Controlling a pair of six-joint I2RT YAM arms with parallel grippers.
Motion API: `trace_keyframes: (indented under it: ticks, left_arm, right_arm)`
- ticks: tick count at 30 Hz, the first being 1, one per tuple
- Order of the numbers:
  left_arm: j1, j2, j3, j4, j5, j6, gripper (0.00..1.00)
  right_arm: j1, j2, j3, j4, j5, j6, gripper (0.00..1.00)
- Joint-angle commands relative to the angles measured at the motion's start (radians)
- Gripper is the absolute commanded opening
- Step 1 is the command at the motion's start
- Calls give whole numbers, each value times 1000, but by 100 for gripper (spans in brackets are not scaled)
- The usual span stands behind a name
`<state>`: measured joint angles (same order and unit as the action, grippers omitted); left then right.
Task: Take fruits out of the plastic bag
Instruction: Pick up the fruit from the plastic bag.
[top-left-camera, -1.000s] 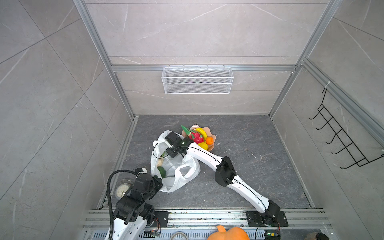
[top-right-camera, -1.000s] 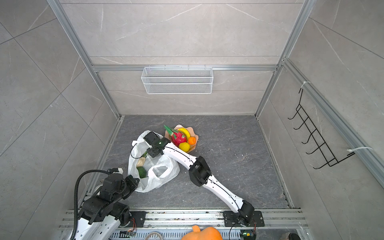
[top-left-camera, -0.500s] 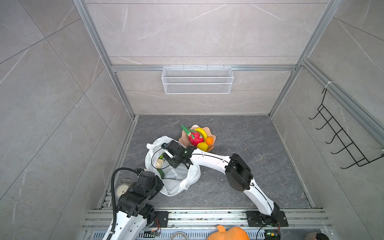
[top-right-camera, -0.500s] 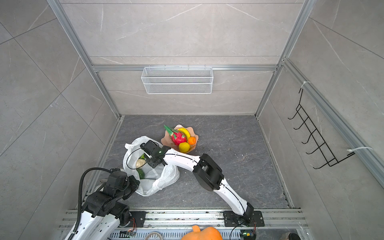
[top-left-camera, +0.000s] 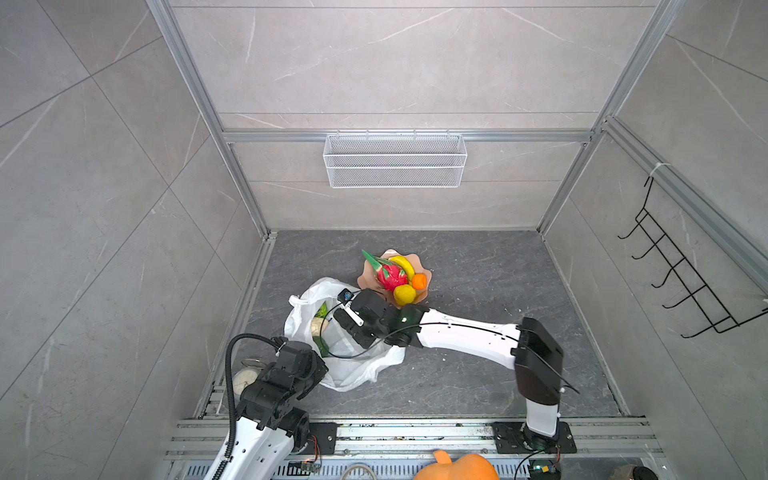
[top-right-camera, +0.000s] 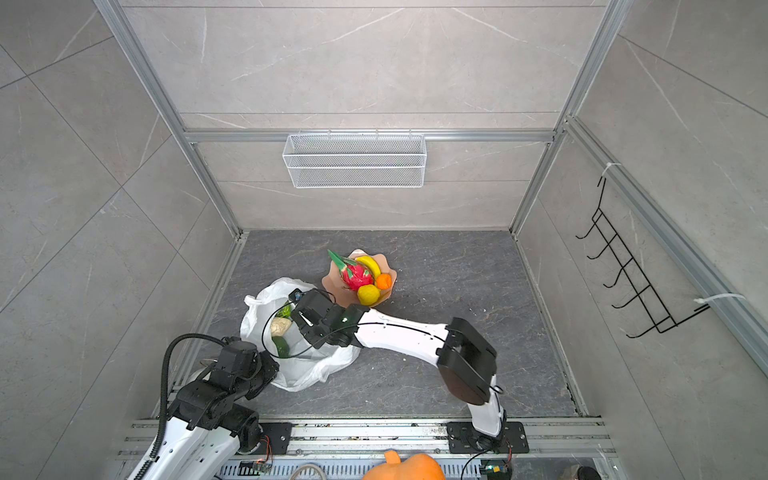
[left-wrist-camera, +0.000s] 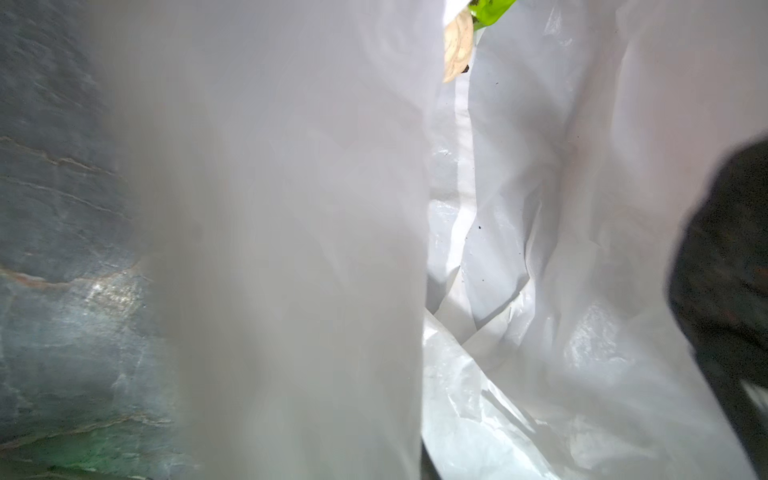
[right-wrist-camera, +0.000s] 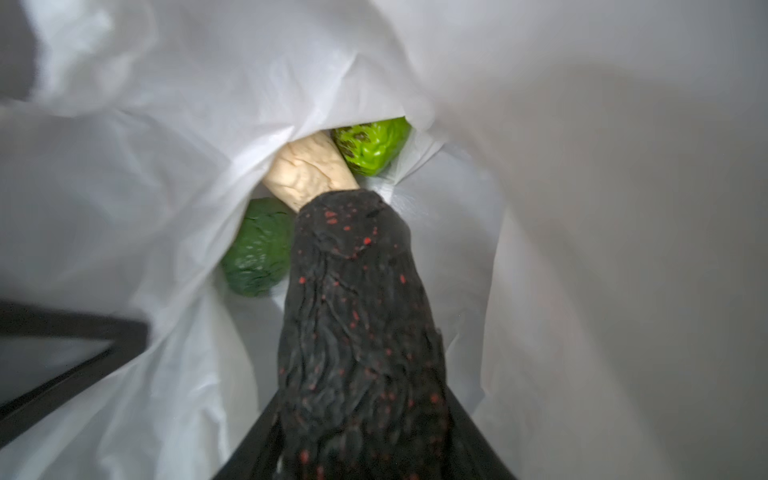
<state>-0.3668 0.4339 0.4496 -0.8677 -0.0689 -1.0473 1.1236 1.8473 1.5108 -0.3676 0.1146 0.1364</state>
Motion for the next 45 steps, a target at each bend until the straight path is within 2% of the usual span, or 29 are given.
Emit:
trace_keyframes:
  ticks: [1,4,9,12,17,23,29,33,37,41,45]
  left_arm:
    - [-3,16,1,15,-28,19,0]
    - [-3,22,7,18,-38,26,0]
    - [-3,32,14,25,-37,35,0]
    - [-3,32,27,38,-24,45,0]
    - [-4,25,65,44,-19,70,0]
    - [-3,86,86,36,-11,113,0]
    - [-3,129,84,42,-6,120,0]
    - [-3,163,92,27,-28,116,0]
    - [-3,140,92,11,-65,99,0]
    - [-4,106,94,-16,-93,82,0]
    - [-4,27,95,-83,-184,11,0]
  right_arm:
    - [4,-163,-71,0,-4,62,48]
    - [5,-261,-110,-29,6,82,49]
    - [3,-314,-103,-59,3,76,49]
    - [4,-283,-106,-32,-23,83,48]
    - [29,-149,-81,4,-20,88,46]
    - [51,-89,43,5,-30,97,46]
    - [51,-169,27,-22,1,94,46]
    - [51,-284,-28,-46,5,103,46]
    - [48,-393,-68,-78,27,100,47]
    - [10,-441,-64,-125,51,82,48]
    - [-126,-376,-38,-149,19,72,48]
